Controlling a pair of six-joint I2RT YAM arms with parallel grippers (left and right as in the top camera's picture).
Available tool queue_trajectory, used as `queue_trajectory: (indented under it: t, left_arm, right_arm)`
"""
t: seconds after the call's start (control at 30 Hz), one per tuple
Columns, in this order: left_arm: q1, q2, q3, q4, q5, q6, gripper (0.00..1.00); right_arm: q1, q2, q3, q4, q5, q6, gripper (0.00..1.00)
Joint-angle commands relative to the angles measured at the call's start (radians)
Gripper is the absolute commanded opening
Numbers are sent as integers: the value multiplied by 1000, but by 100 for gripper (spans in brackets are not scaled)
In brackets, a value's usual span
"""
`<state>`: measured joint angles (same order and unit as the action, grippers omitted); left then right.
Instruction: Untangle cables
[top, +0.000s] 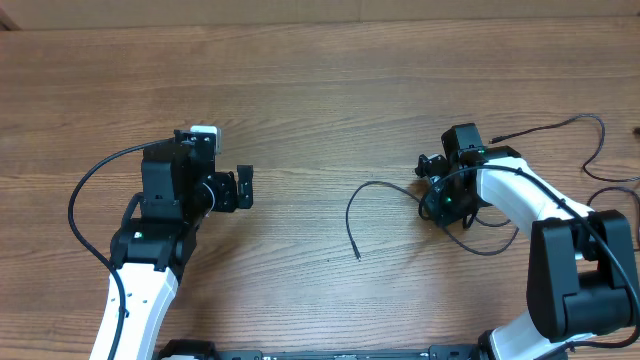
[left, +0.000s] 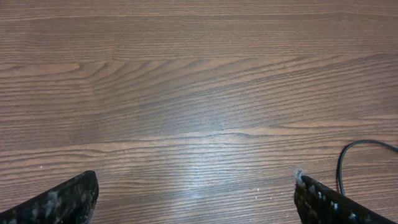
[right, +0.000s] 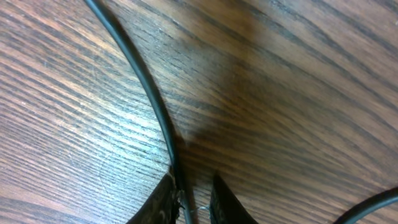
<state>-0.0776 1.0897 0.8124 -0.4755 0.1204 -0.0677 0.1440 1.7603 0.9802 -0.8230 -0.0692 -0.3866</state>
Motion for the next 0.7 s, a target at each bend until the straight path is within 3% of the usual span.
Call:
queue_trajectory:
  t: [0.0, 0.07, 0.27, 0.37, 0.63, 0.67]
  left_arm:
    - [0, -3, 10, 2, 11, 8, 100]
    - [0, -3, 10, 1, 11, 8, 100]
    - [0, -3, 10, 2, 11, 8, 100]
    - [0, -3, 10, 2, 11, 8, 100]
    - [0, -3, 10, 2, 11, 8, 100]
    - [0, -3, 10, 2, 11, 8, 100]
  right_arm:
    - [3, 20, -39, 26, 10, -6, 13]
    - [3, 20, -39, 72, 52, 13, 4]
    - [-34, 26, -39, 284, 111, 49, 4]
    - [-85, 46, -39, 296, 160, 50, 4]
    - [-332, 109, -39, 298, 182, 182, 4]
    - [-428, 108, -39, 313, 182, 245, 4]
